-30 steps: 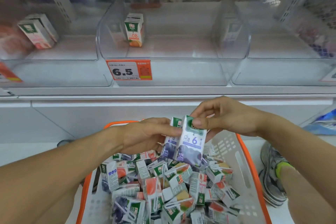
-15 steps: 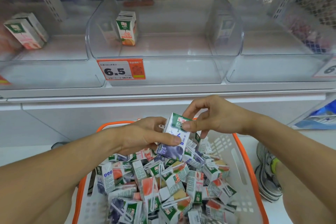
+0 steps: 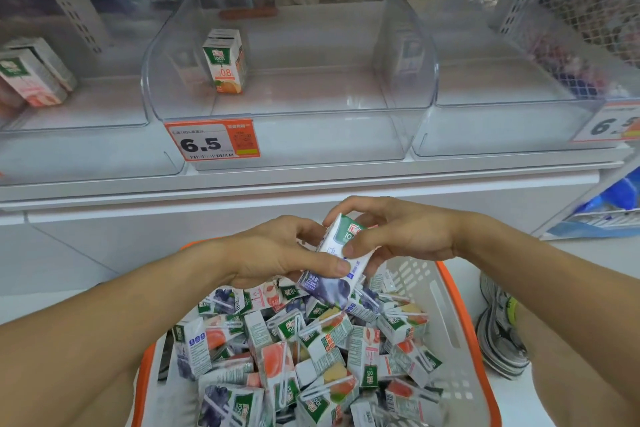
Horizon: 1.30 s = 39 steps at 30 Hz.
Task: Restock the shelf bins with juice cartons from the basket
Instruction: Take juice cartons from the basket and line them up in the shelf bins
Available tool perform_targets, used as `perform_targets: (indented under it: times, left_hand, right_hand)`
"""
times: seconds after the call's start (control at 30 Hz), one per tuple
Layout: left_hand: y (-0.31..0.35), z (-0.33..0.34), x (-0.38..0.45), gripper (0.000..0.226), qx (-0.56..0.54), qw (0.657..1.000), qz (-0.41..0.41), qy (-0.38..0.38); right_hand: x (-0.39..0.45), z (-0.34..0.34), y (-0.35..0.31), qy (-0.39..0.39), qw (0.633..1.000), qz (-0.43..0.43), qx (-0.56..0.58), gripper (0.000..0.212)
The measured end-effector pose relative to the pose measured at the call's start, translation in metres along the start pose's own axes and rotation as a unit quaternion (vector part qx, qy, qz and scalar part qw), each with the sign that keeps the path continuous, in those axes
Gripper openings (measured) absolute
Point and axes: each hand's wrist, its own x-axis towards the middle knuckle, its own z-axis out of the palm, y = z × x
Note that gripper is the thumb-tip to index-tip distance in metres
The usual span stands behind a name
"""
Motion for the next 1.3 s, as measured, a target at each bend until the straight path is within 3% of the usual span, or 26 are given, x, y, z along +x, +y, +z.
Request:
perform_targets:
  times: [0.13,0.23,0.3,0.37,0.47,0.53,0.6,0.7,0.83,1.0,1.13,1.3]
  left_hand:
    - [0.007,-0.001,0.001,0.098,-0.015,0.998,0.039,0.052]
    - [0.019,-0.005,0.0,0.098,-0.053,0.992,0.109,0.037]
    - [0.032,-0.007,0.0,0.093,-0.087,0.982,0.161,0.054]
    - [0.047,-0.007,0.001,0.073,-0.1,0.958,0.24,0.12]
    - [0.071,-0.008,0.003,0.032,0.062,0.875,0.364,0.313]
    - [0.085,-0.011,0.009,0.029,0.227,0.795,0.398,0.398]
    - [0.091,-0.019,0.025,0.042,0.342,0.748,0.388,0.415]
    - [0.086,-0.026,0.05,0.054,0.436,0.728,0.324,0.418]
    - [0.076,-0.025,0.064,0.035,0.483,0.66,0.342,0.463]
    - [0.071,-0.026,0.073,0.028,0.461,0.633,0.378,0.493]
    - [0.069,-0.027,0.075,0.024,0.452,0.627,0.391,0.5]
    - [0.067,-0.028,0.077,0.024,0.457,0.619,0.391,0.504]
  right_hand:
    - [-0.01,-0.01,0.0,0.034,0.999,-0.032,0.01,0.063]
    - [-0.022,-0.02,-0.003,0.081,0.992,-0.092,0.0,0.056]
    - [-0.033,-0.029,-0.007,0.111,0.985,-0.133,0.006,0.054]
    - [-0.049,-0.04,-0.011,0.147,0.973,-0.177,0.017,0.053]
    - [-0.075,-0.058,-0.021,0.219,0.937,-0.266,0.05,0.051]
    - [-0.092,-0.071,-0.029,0.266,0.899,-0.331,0.111,0.051]
    - [-0.105,-0.087,-0.038,0.307,0.86,-0.38,0.149,0.052]
    - [-0.113,-0.114,-0.054,0.398,0.813,-0.408,0.119,0.061]
    - [-0.106,-0.157,-0.075,0.53,0.777,-0.307,-0.145,0.049]
    - [-0.058,-0.202,-0.109,0.453,0.766,-0.142,-0.433,0.059]
    - [-0.002,-0.218,-0.118,0.368,0.793,-0.095,-0.477,0.066]
    - [0.023,-0.232,-0.113,0.352,0.811,-0.069,-0.463,0.075]
